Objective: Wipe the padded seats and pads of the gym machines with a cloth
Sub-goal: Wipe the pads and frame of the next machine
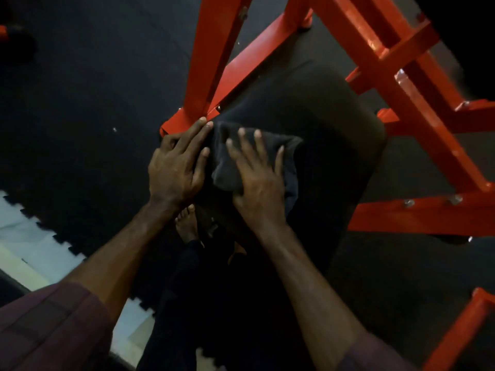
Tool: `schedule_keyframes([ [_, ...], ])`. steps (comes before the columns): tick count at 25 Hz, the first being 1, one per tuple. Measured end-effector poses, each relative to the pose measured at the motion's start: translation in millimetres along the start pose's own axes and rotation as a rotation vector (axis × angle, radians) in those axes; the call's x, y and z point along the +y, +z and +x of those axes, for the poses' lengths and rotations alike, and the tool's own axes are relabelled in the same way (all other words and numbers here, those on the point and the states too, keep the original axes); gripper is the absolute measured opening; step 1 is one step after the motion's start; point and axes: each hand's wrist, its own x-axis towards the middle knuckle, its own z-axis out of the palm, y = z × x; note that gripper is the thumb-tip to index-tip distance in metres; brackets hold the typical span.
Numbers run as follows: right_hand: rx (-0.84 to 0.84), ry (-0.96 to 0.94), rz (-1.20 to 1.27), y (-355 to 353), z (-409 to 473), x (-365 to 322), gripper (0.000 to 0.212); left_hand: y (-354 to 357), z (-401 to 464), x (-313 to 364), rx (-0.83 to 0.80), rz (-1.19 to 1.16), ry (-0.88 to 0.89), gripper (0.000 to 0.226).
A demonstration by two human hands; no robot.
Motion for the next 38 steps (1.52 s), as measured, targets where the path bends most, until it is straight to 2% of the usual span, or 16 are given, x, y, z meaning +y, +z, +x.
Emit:
schedule_keyframes([
  [2,0.082,0.164,0.007,-2,-4,4,0.073,-4,1,-1,-0.013,-0.012,0.008,0.051],
  [4,0.081,0.281,0.023,2,-45,-25,0.076,-9,1,-3,-0.031,-0.011,0.044,0.051],
  [7,0.037,0.205,0.013,14,-56,-69,0.084,-11,4,-9,-0.068,-0.032,0.089,0.052],
  [9,0.070,0.194,0.004,13,-19,-49,0.088,-11,4,-12,-0.074,-0.057,0.099,0.051],
  [12,0.125,0.361,-0.066,11,-16,-26,0.087,-14,2,-14,-0.099,-0.066,0.118,0.052],
  [14,0.116,0.484,-0.054,19,-55,-54,0.095,-13,3,-16,-0.111,-0.067,0.122,0.052],
  [16,0.112,0.455,-0.053,32,-70,-87,0.100,-10,6,-18,-0.115,-0.083,0.127,0.053],
  [19,0.183,0.366,-0.056,28,-30,-73,0.095,-11,6,-21,-0.131,-0.098,0.152,0.054],
  [22,0.206,0.550,-0.053,23,-33,-56,0.097,-16,7,-21,-0.168,-0.090,0.160,0.055],
  [24,0.208,0.687,-0.014,29,-66,-90,0.100,-17,7,-20,-0.196,-0.085,0.159,0.056],
  [27,0.178,0.594,0.016,41,-57,-141,0.094,-17,10,-24,-0.218,-0.103,0.178,0.056],
  [29,0.191,0.523,0.005,38,-29,-120,0.091,-21,12,-33,-0.255,-0.121,0.217,0.056],
  [32,0.287,0.726,-0.030,41,-35,-92,0.093,-25,22,-46,-0.312,-0.200,0.322,0.057],
  [34,0.336,0.890,0.018,47,-41,-130,0.088,-26,25,-53,-0.357,-0.270,0.351,0.058],
  [36,0.356,0.864,0.104,52,-22,-174,0.086,-25,28,-61,-0.409,-0.356,0.350,0.061],
  [38,0.342,0.754,0.140,51,-2,-172,0.088,-24,33,-74,-0.482,-0.461,0.345,0.061],
])
